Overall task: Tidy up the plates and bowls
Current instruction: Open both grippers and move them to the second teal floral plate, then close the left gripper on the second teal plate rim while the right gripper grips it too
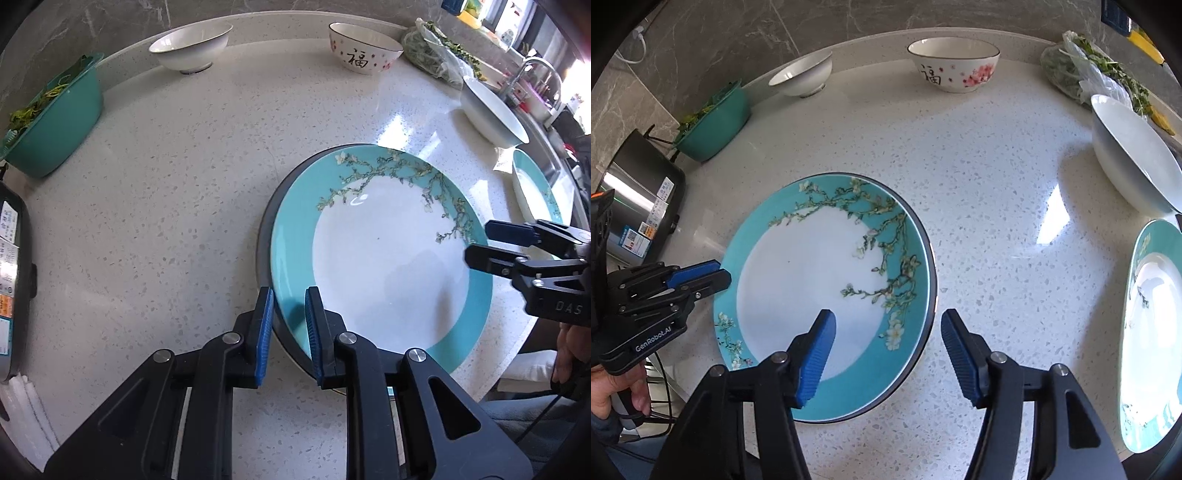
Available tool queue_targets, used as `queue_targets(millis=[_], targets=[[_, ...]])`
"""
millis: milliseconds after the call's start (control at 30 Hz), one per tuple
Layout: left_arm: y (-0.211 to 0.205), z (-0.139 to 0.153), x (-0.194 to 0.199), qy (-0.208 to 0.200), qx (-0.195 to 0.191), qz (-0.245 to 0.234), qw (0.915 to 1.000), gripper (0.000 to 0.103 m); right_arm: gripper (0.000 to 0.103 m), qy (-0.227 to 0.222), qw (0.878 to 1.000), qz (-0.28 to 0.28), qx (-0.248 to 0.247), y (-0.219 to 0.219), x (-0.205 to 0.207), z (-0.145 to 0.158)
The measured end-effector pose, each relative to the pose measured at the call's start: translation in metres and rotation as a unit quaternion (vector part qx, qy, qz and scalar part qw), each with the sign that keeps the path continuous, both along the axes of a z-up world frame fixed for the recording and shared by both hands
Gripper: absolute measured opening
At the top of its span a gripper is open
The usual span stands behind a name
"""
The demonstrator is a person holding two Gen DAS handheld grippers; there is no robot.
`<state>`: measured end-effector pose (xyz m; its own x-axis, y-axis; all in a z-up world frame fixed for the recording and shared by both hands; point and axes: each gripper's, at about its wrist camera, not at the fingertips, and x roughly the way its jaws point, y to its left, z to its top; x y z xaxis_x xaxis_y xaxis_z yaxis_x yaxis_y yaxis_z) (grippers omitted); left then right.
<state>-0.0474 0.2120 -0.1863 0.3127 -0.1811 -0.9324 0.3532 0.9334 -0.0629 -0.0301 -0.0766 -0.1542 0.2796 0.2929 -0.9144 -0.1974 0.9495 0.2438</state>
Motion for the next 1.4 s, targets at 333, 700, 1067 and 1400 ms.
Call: queue_targets(millis=[333,700,1067,1400], targets=[[-0.054,0.067,-0.001,-0.083,-0.008,0.007,0.9965,0.101,0.075,-0.032,0.990,-0.018,0.135,-0.082,0.002,0.062],[-0.221,0.064,-0.020,-0.023,-0.059,-0.046,0.9969,0.103,0.085,-0.013,0.974,-0.060,0.218,-0.290,-0.022,0.060],[-0.287,0.015,-0.009,0.067,-0.108,-0.003,0.9918,0.101,0.070,0.020,0.951,-0.115,0.287,-0.401,-0.027,0.001],[-0.308,-0.015,0.001,0.100,-0.109,-0.008,0.9890,0.068,0.060,0.046,0.940,-0.099,0.325,-0.407,-0.021,-0.031]])
